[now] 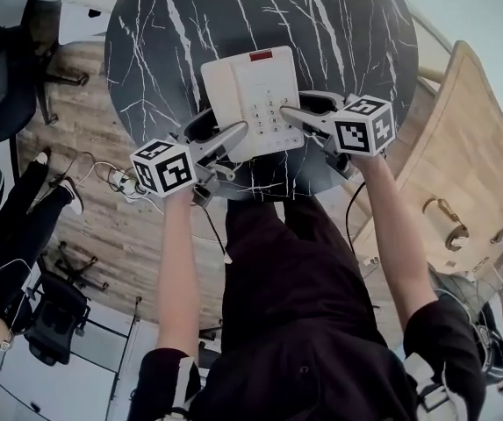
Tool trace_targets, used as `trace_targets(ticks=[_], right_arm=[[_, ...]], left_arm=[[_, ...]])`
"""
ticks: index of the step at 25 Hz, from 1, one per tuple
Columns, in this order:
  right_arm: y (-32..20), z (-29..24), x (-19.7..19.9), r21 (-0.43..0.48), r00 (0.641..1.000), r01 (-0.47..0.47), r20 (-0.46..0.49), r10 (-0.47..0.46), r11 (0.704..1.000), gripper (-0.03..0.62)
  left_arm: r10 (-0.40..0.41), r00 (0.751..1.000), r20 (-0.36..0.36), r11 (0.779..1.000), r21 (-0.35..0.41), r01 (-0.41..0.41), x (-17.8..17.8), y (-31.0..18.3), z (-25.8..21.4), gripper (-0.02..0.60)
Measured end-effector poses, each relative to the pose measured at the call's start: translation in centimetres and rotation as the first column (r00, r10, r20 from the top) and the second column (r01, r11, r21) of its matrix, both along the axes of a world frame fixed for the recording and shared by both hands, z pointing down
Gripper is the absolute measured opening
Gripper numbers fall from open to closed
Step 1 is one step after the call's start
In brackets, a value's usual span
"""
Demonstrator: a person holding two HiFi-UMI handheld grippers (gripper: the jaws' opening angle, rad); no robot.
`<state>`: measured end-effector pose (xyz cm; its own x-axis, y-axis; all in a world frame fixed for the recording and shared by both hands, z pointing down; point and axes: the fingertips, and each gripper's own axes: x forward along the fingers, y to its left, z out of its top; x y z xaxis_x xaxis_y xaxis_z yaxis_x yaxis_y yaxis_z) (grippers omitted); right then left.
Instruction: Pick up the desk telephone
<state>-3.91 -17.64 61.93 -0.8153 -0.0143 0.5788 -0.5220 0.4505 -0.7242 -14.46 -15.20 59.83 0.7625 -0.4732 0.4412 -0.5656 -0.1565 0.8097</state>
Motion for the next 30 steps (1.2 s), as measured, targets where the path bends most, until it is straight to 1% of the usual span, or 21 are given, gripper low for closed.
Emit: trace_targets(ticks=[3, 10, 16, 20, 24, 30], right_arm=[[-0.4, -1.8, 0.1, 0.033, 1.0, -0.007, 0.022, 0.007, 0.999, 0.219], [-0.3, -6.1, 1.0, 0.119, 0.997, -0.004, 0.076, -0.005, 0.993, 0.218], [-1.0, -10.2, 1.6, 0.212, 0.993, 0.012, 0.109, -0.036, 0.977, 0.215], [-1.6, -13.3, 2.0, 0.281, 0.989, 0.021, 0.134, -0.061, 0.959, 0.215], [-2.2, -16.1, 2.2, 0.348, 0.987, 0.022, 0.144, -0.076, 0.937, 0.213], [-4.0, -21.2, 2.9, 0.455, 0.983, 0.011, 0.158, -0.093, 0.89, 0.213]], left_arm=[[-0.006, 1.0, 0.013, 0.999, 0.038, 0.006, 0.1, -0.4, -1.9, 0.387], [-0.007, 0.996, 0.094, 0.989, 0.144, -0.006, 1.2, -0.1, -6.8, 0.385], [-0.04, 0.992, 0.119, 0.977, 0.213, 0.014, 1.9, -0.2, -10.7, 0.385], [-0.074, 0.988, 0.132, 0.96, 0.278, 0.035, 2.3, -0.4, -13.7, 0.385], [-0.083, 0.986, 0.144, 0.941, 0.336, 0.03, 2.6, -0.8, -16.4, 0.383], [-0.1, 0.984, 0.145, 0.901, 0.432, 0.028, 3.4, -2.2, -21.0, 0.382]])
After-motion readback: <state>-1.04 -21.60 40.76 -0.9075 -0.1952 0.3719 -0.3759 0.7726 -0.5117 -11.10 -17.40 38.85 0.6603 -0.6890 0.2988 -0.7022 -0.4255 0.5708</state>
